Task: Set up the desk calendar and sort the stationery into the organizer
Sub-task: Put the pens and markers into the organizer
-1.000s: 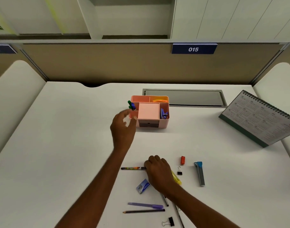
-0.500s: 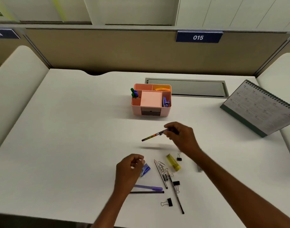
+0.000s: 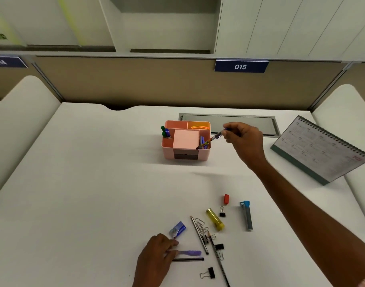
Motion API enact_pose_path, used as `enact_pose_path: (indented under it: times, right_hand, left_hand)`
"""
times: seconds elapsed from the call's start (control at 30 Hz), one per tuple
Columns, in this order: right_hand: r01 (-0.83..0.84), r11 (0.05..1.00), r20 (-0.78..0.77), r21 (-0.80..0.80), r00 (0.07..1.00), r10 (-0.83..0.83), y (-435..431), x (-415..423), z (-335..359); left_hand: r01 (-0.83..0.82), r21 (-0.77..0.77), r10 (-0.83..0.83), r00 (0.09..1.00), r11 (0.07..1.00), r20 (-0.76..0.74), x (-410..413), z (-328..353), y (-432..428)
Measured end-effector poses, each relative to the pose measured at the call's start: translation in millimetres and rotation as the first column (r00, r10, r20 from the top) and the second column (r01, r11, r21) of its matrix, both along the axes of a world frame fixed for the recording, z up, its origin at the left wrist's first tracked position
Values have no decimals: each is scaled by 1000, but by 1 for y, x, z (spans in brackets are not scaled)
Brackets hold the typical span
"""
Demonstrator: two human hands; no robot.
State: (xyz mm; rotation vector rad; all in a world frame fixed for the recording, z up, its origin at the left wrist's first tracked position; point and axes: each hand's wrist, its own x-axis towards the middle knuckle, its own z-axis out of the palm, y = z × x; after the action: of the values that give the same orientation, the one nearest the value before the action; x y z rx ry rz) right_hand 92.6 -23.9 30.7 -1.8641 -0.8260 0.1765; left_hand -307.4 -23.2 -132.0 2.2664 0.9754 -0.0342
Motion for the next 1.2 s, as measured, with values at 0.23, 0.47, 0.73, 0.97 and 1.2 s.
enact_pose_path:
  times: [0.23, 0.47, 0.73, 0.97, 1.2]
  right_hand:
    - [39, 999, 213, -30, 976, -31, 41, 28, 9]
    - [-12, 969, 377, -248, 920, 107, 77, 35, -8]
    - [-17, 882, 332, -472, 923, 195, 99, 41, -38]
    - [4, 879, 302, -477, 940, 159, 104, 49, -48]
    - [43, 863, 269, -503, 957, 109, 109, 55, -48]
  left_hand:
    - [112, 70, -110, 994, 991, -27, 2, -20, 12]
    - [197, 81, -190, 978, 977, -83, 15, -13, 14]
    - [193, 78, -188, 980, 978, -67, 23, -12, 14]
    - [217, -47, -220, 972, 975, -77, 24, -5, 18]
    - [96, -131, -106, 991, 987, -75, 28, 3, 18]
